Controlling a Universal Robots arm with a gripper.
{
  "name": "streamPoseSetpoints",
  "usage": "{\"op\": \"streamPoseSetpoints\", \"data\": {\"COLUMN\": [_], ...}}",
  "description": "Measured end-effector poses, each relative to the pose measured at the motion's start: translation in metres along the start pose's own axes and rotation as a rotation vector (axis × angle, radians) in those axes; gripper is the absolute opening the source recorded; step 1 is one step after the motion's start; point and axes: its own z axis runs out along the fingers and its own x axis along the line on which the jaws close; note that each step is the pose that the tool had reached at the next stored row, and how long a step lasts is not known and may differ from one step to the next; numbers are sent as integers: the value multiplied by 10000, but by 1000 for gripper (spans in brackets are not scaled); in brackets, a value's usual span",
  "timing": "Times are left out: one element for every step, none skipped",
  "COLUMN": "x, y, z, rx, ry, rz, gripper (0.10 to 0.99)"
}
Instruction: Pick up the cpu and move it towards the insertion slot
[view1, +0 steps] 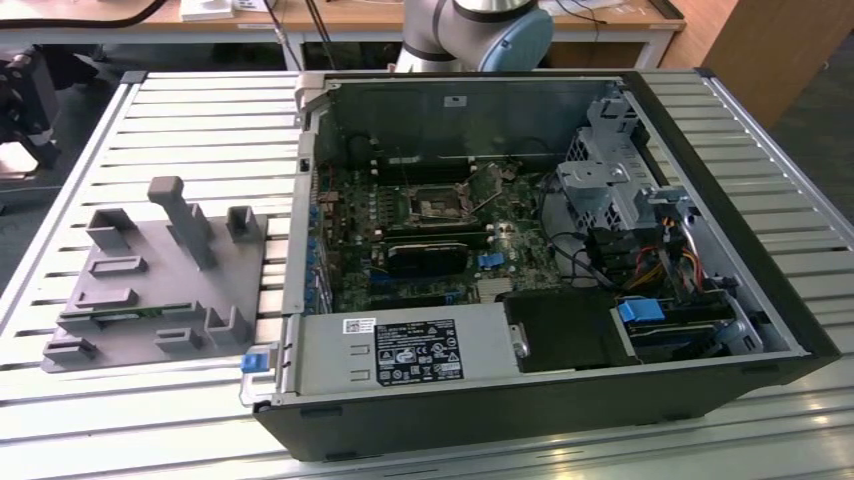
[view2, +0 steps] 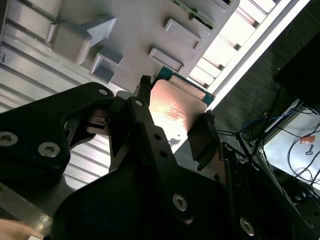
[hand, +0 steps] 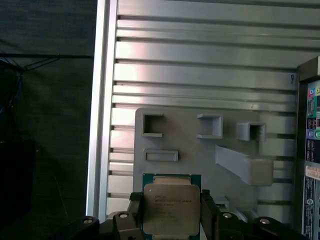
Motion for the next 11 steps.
{"op": "streamPoseSetpoints", "data": {"x": [-1,-1,-2,-2,-3,-3,-5,-8,-13,-19,-28], "y": [1,1,2,2,3,3,3,3,3,3,2], "z": [-10,-21,-30,-39,-46,-53,-59,-62,-65,-66,-66], "rx": [0,0,0,0,0,1,1,0,0,1,0], "ry": [0,0,0,0,0,0,0,-1,0,0,0], "rz": [0,0,0,0,0,0,0,0,0,0,-1], "gripper": [545,545,545,545,545,545,545,545,545,545,545]}}
